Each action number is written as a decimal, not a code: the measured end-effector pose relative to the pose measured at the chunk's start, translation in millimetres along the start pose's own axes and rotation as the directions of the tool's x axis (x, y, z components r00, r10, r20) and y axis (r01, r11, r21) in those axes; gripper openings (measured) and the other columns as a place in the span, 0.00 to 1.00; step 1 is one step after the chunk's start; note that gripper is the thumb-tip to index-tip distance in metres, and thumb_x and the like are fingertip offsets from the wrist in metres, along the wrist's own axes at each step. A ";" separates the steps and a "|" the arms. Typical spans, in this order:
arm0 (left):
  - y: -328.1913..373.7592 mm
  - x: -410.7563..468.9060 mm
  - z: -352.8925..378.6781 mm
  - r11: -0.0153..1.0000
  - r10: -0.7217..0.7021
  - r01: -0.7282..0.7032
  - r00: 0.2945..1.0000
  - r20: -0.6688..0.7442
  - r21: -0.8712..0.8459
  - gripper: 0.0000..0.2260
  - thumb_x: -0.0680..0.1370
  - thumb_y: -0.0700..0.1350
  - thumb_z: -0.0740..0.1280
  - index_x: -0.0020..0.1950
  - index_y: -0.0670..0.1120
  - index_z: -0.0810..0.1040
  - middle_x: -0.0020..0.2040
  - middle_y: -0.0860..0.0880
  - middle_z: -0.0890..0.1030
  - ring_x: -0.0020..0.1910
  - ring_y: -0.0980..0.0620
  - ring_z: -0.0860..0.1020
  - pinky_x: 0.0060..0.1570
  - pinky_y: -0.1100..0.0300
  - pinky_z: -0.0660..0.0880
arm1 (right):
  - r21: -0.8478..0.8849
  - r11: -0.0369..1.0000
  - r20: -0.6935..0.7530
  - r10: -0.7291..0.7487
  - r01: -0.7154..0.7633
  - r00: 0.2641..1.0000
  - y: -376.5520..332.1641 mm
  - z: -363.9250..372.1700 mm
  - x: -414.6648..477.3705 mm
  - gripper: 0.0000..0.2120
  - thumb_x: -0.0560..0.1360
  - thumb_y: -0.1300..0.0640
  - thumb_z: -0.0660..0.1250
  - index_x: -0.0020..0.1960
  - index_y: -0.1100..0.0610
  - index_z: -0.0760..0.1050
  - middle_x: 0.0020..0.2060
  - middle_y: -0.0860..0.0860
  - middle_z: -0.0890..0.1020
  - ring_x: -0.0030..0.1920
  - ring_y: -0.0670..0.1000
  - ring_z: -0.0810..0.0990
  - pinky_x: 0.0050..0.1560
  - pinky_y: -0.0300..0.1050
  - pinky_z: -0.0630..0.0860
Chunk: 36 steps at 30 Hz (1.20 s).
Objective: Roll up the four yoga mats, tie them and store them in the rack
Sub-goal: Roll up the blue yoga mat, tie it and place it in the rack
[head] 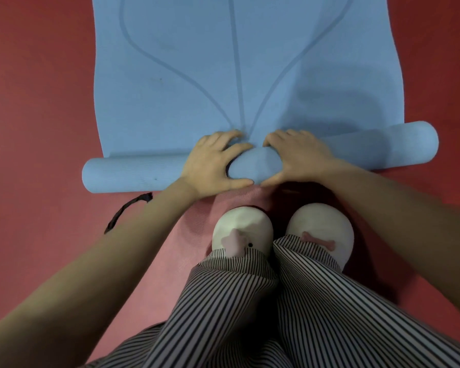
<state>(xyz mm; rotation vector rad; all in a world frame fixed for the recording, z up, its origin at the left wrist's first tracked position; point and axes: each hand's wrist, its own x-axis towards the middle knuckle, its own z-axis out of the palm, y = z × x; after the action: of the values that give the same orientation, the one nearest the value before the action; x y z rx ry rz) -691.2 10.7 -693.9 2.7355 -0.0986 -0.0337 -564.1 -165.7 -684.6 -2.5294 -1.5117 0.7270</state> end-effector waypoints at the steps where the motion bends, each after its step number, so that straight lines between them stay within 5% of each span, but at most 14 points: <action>1: 2.5 -4.0 2.5 0.999 0.004 -0.003 1.000 -0.020 0.050 0.37 0.67 0.71 0.61 0.65 0.47 0.76 0.59 0.46 0.78 0.54 0.43 0.77 0.54 0.52 0.70 | 0.034 0.999 0.023 0.005 -0.006 1.000 2.2 -3.6 3.5 0.33 0.60 0.33 0.72 0.55 0.53 0.69 0.51 0.49 0.75 0.53 0.54 0.74 0.46 0.47 0.62; 5: 2.9 1.5 1.9 0.989 -0.093 0.081 0.992 0.090 0.126 0.45 0.62 0.77 0.56 0.66 0.48 0.75 0.53 0.47 0.81 0.47 0.41 0.79 0.49 0.50 0.74 | 0.127 0.991 0.107 0.027 -0.041 0.994 5.0 -13.9 14.1 0.31 0.61 0.36 0.74 0.54 0.53 0.69 0.45 0.47 0.75 0.49 0.54 0.75 0.42 0.46 0.63; 11: -3.7 25.1 -16.6 0.977 -0.212 0.210 0.927 0.308 0.041 0.45 0.56 0.78 0.54 0.66 0.56 0.73 0.50 0.51 0.79 0.48 0.47 0.77 0.47 0.60 0.66 | 0.203 0.961 0.293 0.125 -0.189 0.948 9.4 -26.5 27.4 0.29 0.61 0.36 0.74 0.55 0.49 0.70 0.46 0.47 0.77 0.47 0.51 0.75 0.45 0.46 0.69; 17: 3.3 9.6 -9.6 0.959 -0.182 0.257 0.880 0.439 -0.119 0.37 0.56 0.77 0.60 0.61 0.61 0.75 0.52 0.58 0.81 0.53 0.53 0.78 0.54 0.56 0.73 | 0.342 0.912 0.480 0.040 -0.229 0.877 5.2 -12.2 14.3 0.21 0.64 0.41 0.75 0.47 0.50 0.70 0.41 0.45 0.75 0.45 0.51 0.75 0.42 0.46 0.68; 20: 5.3 4.5 -4.5 0.954 -0.180 0.268 0.873 0.454 -0.137 0.36 0.57 0.76 0.61 0.61 0.62 0.74 0.52 0.59 0.81 0.53 0.55 0.78 0.55 0.55 0.73 | 0.329 0.911 0.450 0.080 -0.248 0.890 1.7 -2.0 4.5 0.21 0.62 0.38 0.74 0.44 0.48 0.70 0.40 0.44 0.76 0.44 0.50 0.75 0.41 0.46 0.68; 23: 1.1 14.5 -9.2 0.924 -0.204 0.340 0.823 0.530 -0.174 0.33 0.58 0.74 0.66 0.60 0.64 0.75 0.51 0.61 0.81 0.53 0.57 0.77 0.56 0.57 0.72 | 0.251 0.953 0.276 0.095 -0.167 0.956 2.7 -9.2 1.6 0.24 0.62 0.35 0.72 0.52 0.46 0.74 0.44 0.44 0.77 0.48 0.50 0.75 0.46 0.45 0.67; 27: -6.6 26.2 -13.9 0.840 -0.185 0.459 0.745 0.640 -0.291 0.28 0.59 0.68 0.72 0.56 0.60 0.79 0.48 0.61 0.81 0.50 0.59 0.78 0.56 0.60 0.74 | 0.062 0.994 0.007 -0.090 0.090 0.996 -1.2 -4.1 -12.5 0.40 0.61 0.26 0.58 0.60 0.56 0.74 0.53 0.52 0.79 0.54 0.56 0.76 0.52 0.47 0.65; 29: -8.2 29.8 -15.1 0.820 -0.168 0.474 0.735 0.657 -0.320 0.27 0.61 0.65 0.74 0.57 0.58 0.79 0.50 0.60 0.81 0.51 0.59 0.79 0.56 0.61 0.74 | -0.030 0.990 -0.053 -0.139 0.138 0.989 -4.9 6.5 -20.3 0.43 0.60 0.26 0.62 0.59 0.60 0.74 0.52 0.55 0.79 0.51 0.58 0.77 0.51 0.50 0.69; 34: -4.1 27.6 -15.0 0.891 -0.191 0.403 0.751 0.632 -0.210 0.31 0.61 0.70 0.69 0.61 0.60 0.76 0.54 0.59 0.80 0.55 0.56 0.77 0.56 0.60 0.70 | -0.005 0.999 0.083 -0.047 0.047 0.995 -7.0 -0.4 -13.0 0.35 0.62 0.32 0.70 0.58 0.54 0.68 0.55 0.50 0.74 0.56 0.53 0.72 0.54 0.48 0.64; 36: -1.4 22.6 -15.6 0.952 -0.201 0.288 0.842 0.501 -0.102 0.35 0.59 0.75 0.62 0.60 0.58 0.77 0.51 0.56 0.82 0.52 0.52 0.79 0.52 0.60 0.69 | 0.055 0.998 0.103 -0.027 0.021 0.994 -7.1 -4.9 -9.9 0.33 0.61 0.33 0.72 0.55 0.52 0.67 0.52 0.48 0.74 0.55 0.52 0.72 0.52 0.47 0.63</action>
<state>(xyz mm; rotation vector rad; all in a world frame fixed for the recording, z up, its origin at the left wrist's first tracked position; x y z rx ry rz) -667.9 16.4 -680.3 2.4825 0.1143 -0.7705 -571.4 -169.9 -674.6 -2.4657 -1.5289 0.8954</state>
